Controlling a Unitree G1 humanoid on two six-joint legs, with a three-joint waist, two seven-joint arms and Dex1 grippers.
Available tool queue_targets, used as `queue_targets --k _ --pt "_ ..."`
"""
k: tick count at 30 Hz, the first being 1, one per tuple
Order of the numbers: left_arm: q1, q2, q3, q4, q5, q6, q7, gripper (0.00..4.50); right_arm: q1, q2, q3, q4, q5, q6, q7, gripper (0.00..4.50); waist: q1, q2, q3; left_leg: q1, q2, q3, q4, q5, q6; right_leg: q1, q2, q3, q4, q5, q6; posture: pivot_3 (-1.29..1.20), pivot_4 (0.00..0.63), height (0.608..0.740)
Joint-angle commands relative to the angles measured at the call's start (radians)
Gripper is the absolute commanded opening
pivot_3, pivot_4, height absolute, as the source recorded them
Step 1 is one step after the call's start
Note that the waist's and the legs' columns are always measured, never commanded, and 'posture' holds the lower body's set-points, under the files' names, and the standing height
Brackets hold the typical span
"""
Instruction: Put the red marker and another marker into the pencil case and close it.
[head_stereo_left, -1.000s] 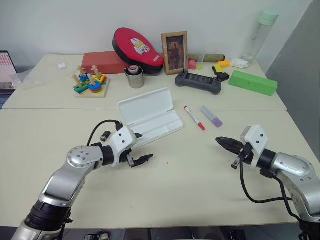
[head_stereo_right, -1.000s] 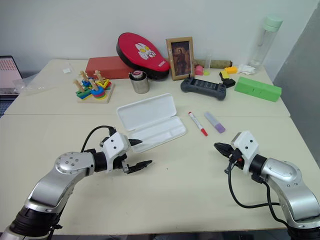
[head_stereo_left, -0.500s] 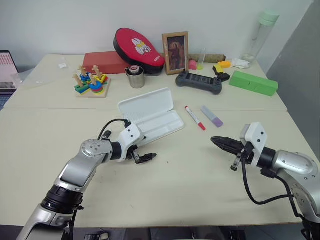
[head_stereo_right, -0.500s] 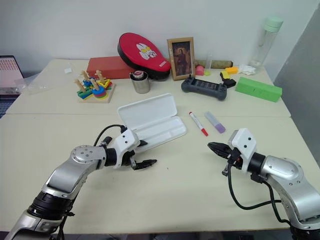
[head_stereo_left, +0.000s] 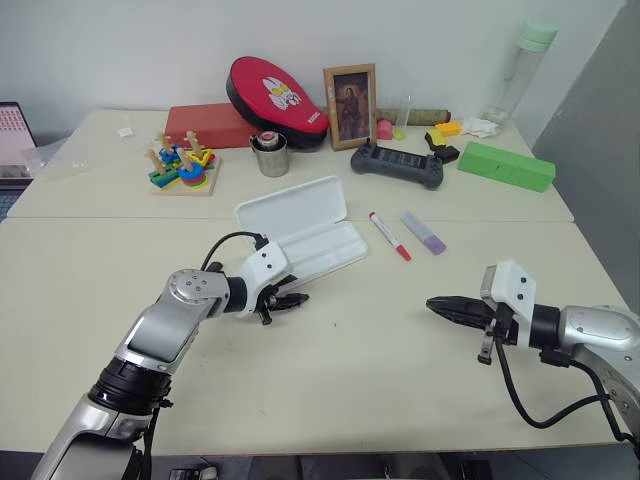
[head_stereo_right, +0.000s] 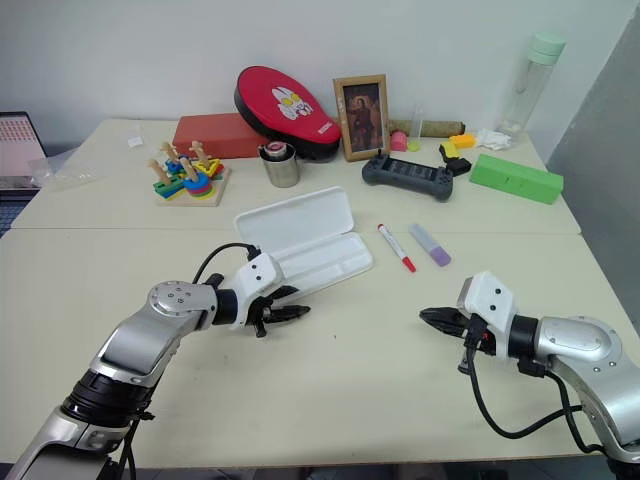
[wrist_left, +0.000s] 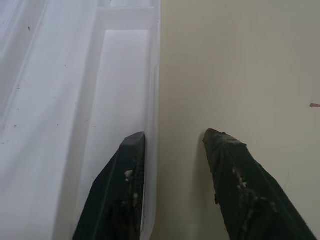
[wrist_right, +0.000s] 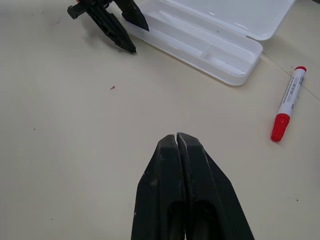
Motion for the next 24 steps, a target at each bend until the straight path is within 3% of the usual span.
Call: queue_targets --k 1,7,24 --pt "-0.004 -0.010 -0.009 0.004 0.005 0.025 -0.002 1.16 -0.022 0.003 0.006 -0.031 0.008 -0.002 -0.004 0.00 0.001 0.000 0.000 0.000 0.000 0.000 0.000 0.000 0.000 0.000 0.000 0.000 0.000 0.000 0.000 0.00 0.150 0.740" --pt "-0.009 -0.005 -0.020 0.004 0.019 0.017 -0.003 0.04 -0.027 0.000 0.015 -0.028 0.009 -0.001 -0.005 0.00 0.001 0.000 0.000 0.000 0.000 0.000 0.000 0.000 0.000 0.000 0.000 0.000 0.000 0.000 0.000 0.00 0.150 0.740" --pt "0.015 0.026 0.000 -0.047 0.070 -0.142 -0.037 0.04 -0.009 -0.001 0.005 -0.015 -0.001 -0.026 0.002 0.00 0.001 0.000 0.000 0.000 0.000 0.000 0.000 0.000 0.000 0.000 0.000 0.000 0.000 0.000 0.000 0.00 0.150 0.740"
